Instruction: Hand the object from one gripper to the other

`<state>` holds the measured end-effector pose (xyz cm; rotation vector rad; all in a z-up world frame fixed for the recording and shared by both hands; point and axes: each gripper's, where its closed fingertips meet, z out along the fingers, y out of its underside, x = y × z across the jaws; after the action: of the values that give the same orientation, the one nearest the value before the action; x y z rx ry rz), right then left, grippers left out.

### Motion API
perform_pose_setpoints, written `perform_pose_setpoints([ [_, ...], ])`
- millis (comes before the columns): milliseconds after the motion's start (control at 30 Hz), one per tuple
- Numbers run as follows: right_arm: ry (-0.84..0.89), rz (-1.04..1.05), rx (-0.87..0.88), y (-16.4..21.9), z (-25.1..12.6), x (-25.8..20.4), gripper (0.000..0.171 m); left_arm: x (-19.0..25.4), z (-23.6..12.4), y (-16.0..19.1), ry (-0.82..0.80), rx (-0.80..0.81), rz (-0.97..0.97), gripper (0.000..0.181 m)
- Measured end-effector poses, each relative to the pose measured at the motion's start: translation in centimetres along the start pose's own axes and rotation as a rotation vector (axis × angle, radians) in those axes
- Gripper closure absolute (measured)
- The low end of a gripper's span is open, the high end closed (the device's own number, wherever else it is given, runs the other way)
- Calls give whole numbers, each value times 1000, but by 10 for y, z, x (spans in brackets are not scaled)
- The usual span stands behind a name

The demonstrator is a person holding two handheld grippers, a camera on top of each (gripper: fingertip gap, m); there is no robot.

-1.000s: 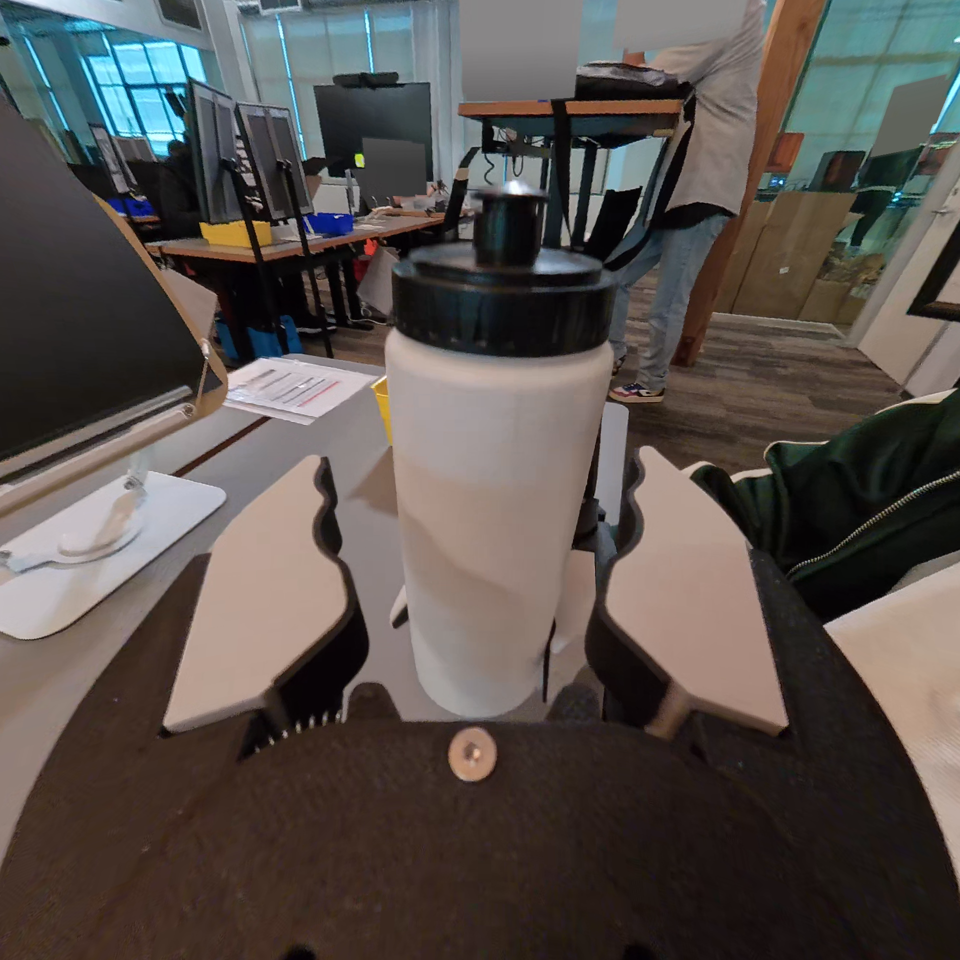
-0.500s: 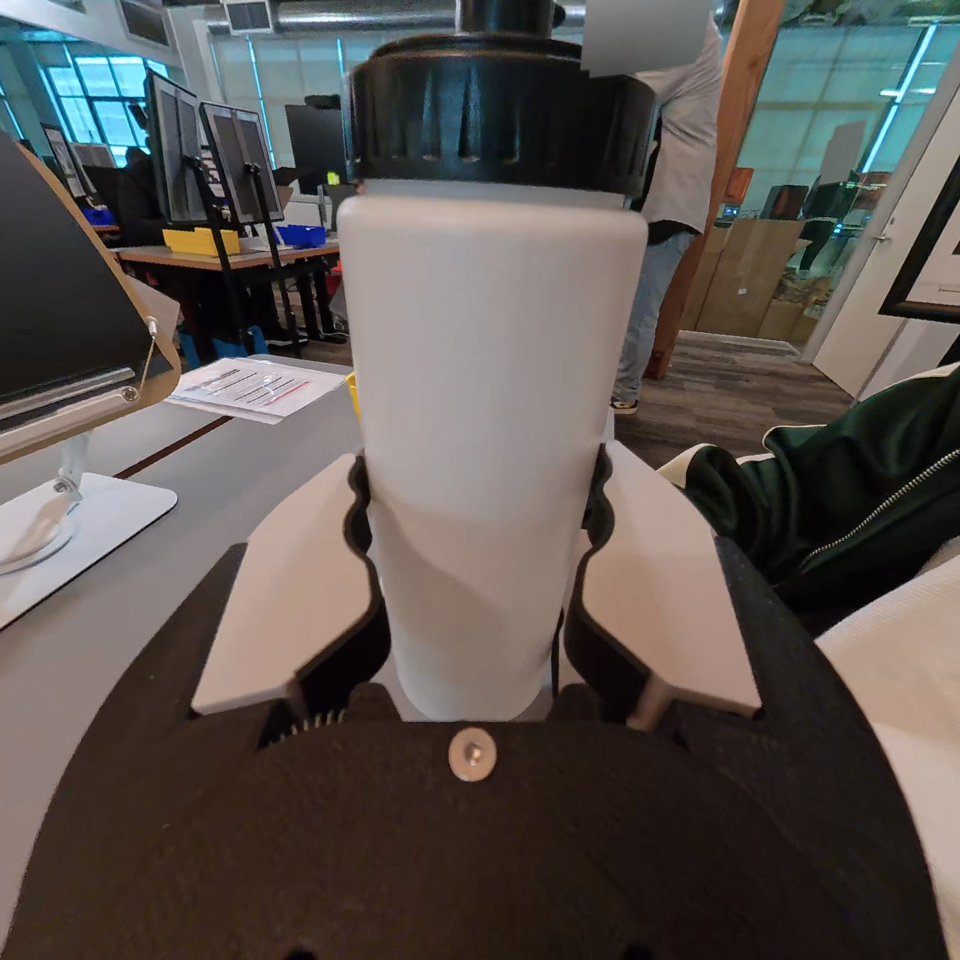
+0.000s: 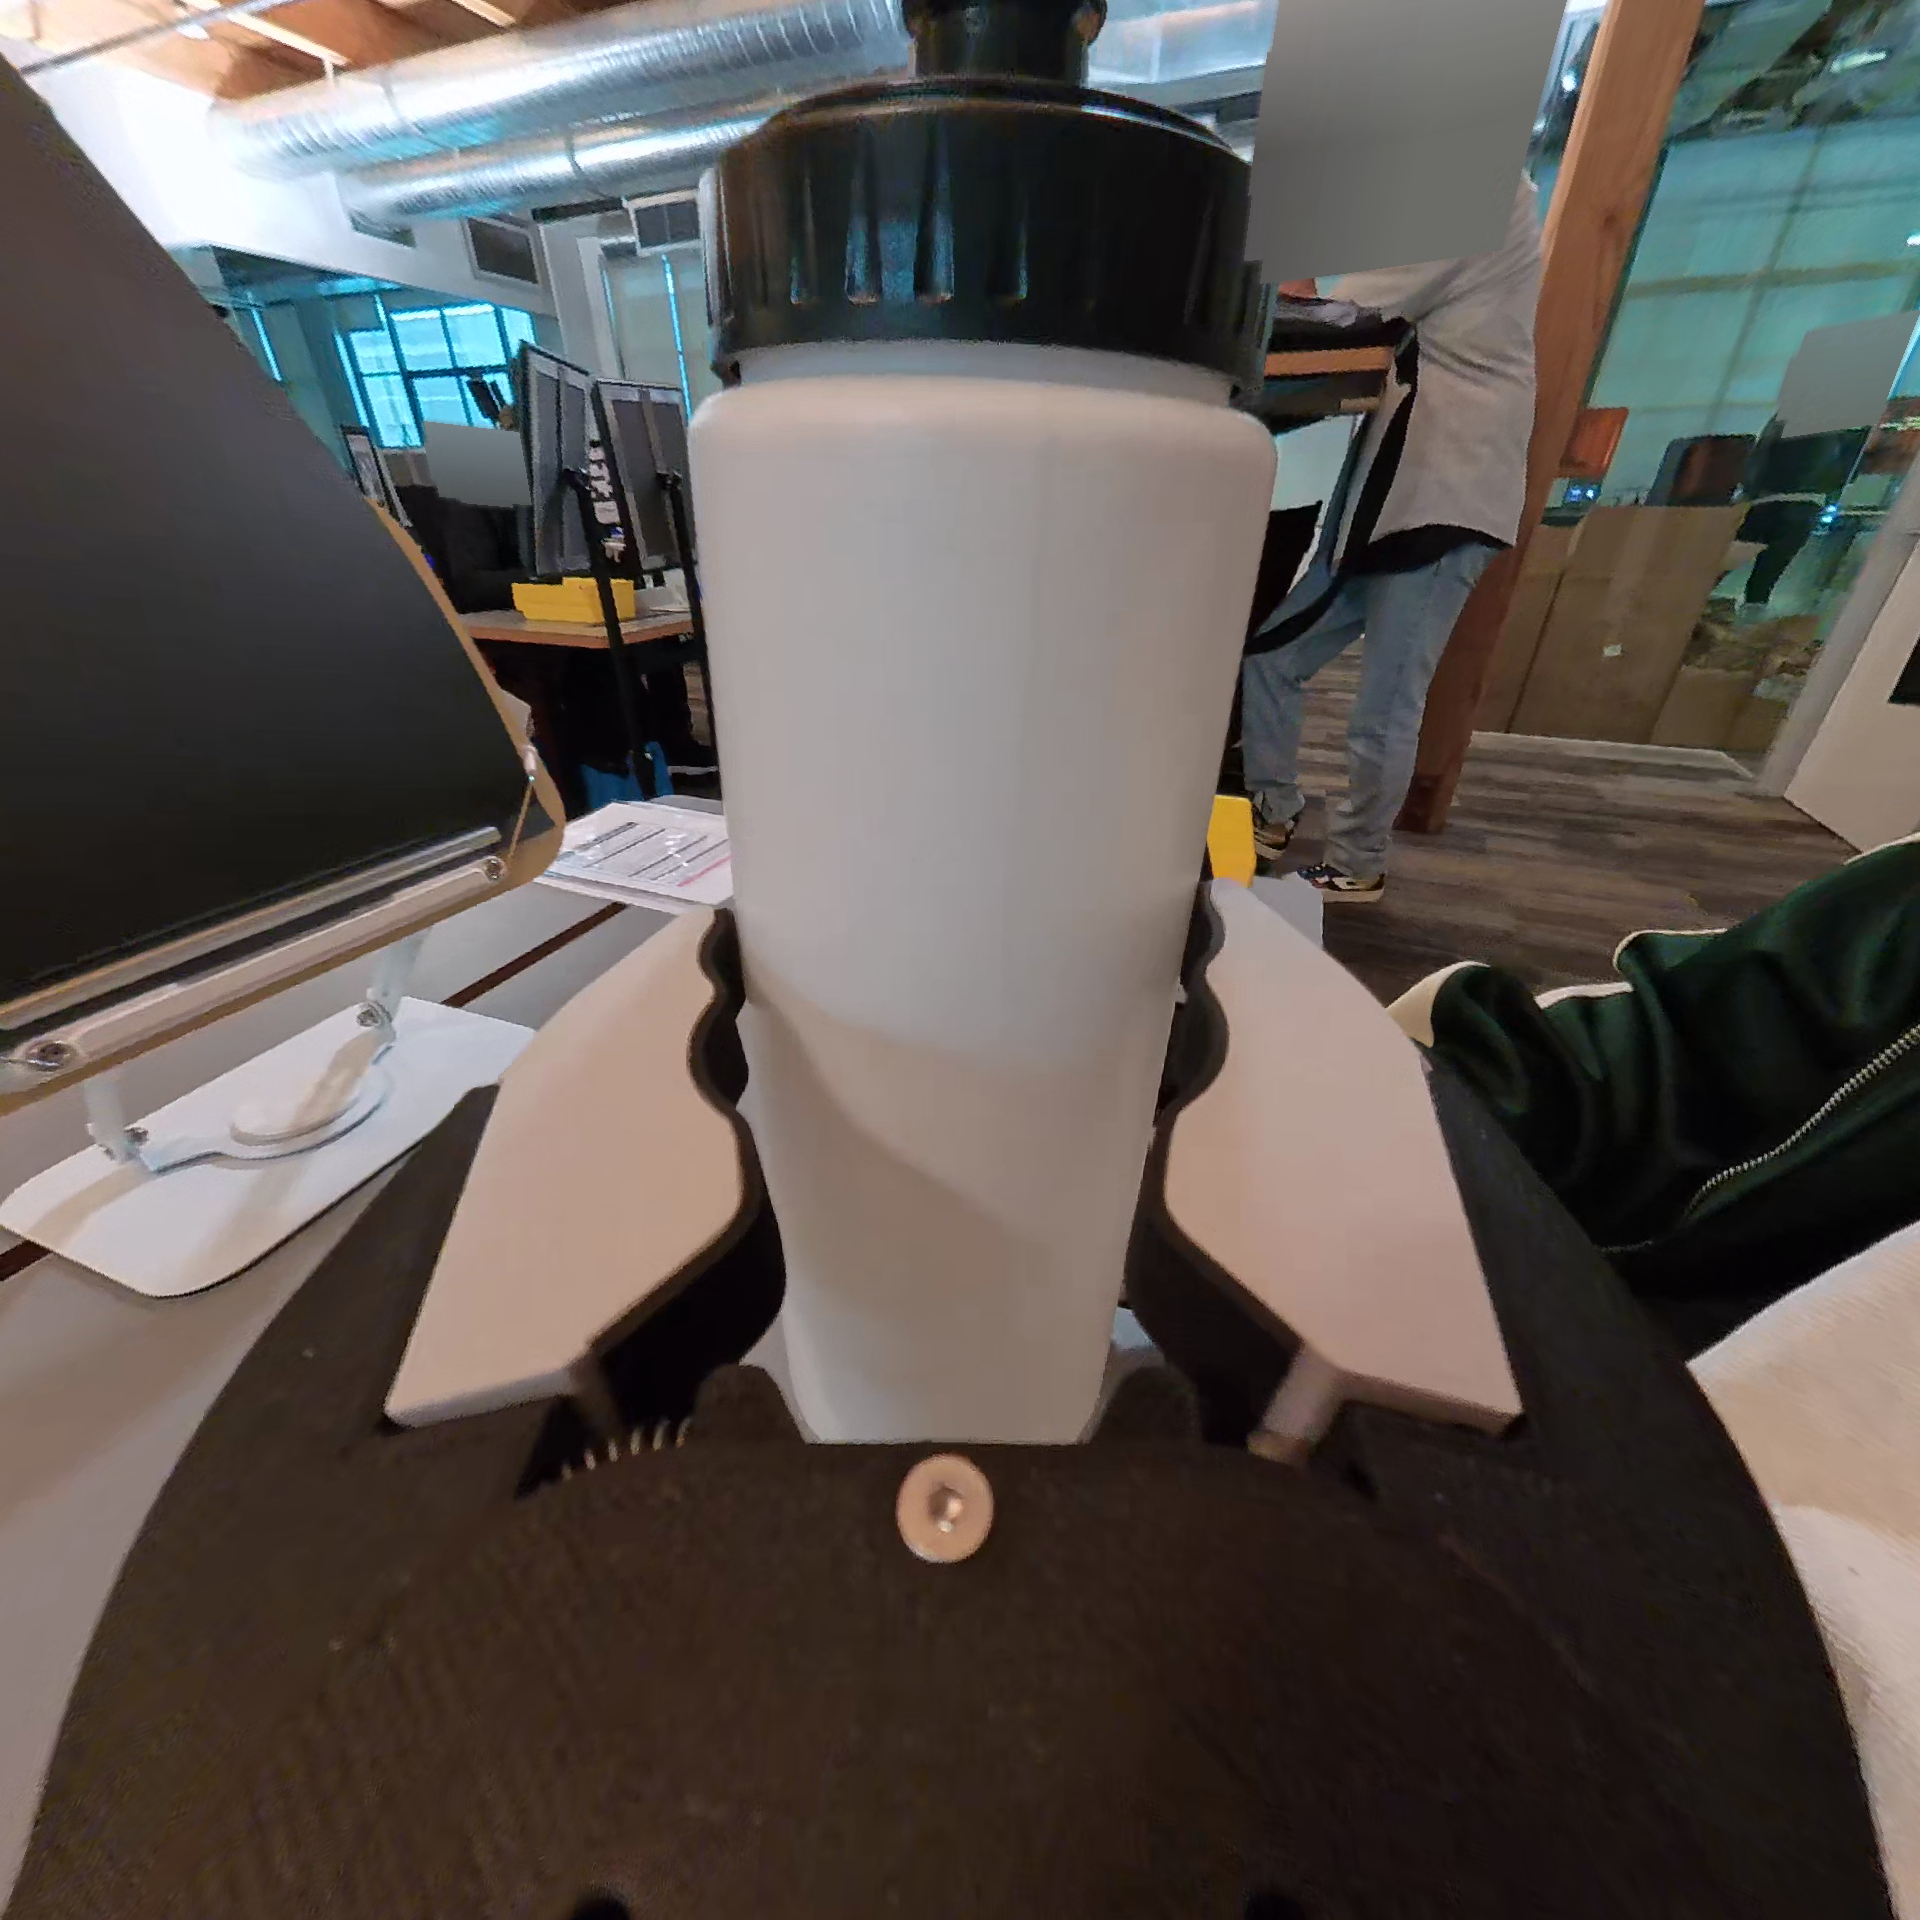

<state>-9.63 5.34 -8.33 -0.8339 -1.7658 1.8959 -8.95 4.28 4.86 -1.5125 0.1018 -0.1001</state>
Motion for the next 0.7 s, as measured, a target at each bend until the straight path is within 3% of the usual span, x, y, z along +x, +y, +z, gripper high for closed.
perform_pose_setpoints([
  [400,19,-20,9,-5,-5,5,53,-5,-4,-1,-12,11,-12,99],
  [567,64,-22,146,-54,-29,15,60,-7,2,10,-1,13,-43,99],
  [700,9,-30,224,-98,-44,-2,72,-2,14,30,31,-3,-80,99],
])
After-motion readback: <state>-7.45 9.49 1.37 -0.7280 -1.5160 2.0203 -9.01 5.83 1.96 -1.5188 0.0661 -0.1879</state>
